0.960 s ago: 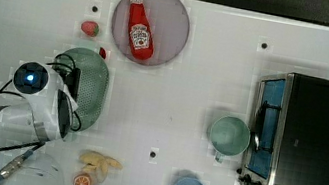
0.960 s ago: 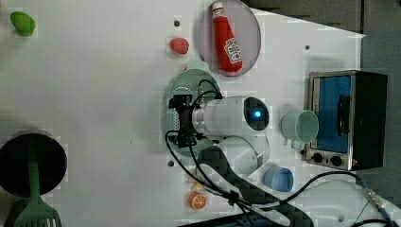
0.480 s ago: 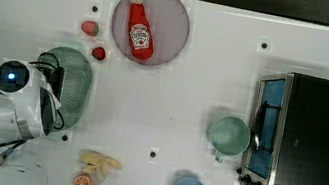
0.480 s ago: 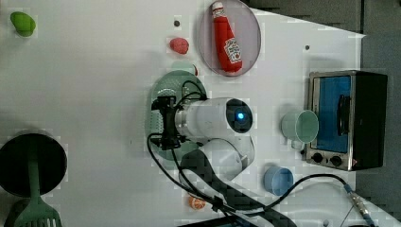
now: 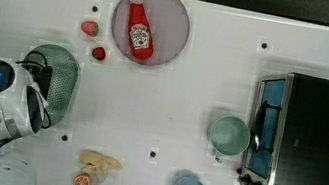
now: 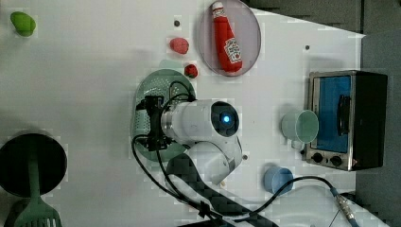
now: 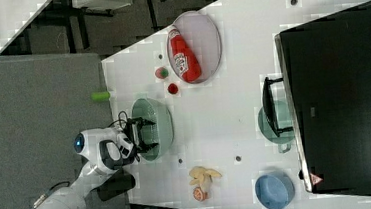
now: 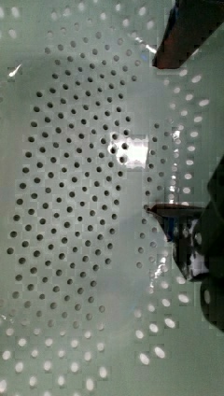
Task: Drag strainer right to left.
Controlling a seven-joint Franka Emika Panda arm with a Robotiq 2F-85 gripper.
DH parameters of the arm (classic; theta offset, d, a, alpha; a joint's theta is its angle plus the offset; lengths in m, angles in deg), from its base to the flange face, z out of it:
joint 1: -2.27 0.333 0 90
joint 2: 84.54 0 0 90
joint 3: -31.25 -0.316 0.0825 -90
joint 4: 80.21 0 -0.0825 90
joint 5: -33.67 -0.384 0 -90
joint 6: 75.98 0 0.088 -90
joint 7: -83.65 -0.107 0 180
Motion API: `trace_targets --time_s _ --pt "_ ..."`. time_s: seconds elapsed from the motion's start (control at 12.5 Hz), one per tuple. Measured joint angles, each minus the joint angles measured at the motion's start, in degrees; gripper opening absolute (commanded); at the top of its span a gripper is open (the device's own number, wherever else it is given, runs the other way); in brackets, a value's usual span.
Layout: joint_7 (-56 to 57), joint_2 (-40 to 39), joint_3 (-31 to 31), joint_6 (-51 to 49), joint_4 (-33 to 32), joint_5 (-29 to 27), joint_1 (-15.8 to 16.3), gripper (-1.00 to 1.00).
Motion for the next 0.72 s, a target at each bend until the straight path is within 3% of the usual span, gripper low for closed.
trace_targets --time_s 0.48,0.72 --pt "-0.56 -1.82 0.60 -0.84 3.75 -1.57 2.91 1.00" --pt "1.40 3.92 2.46 -8.87 0.90 -1.79 4.17 1.00"
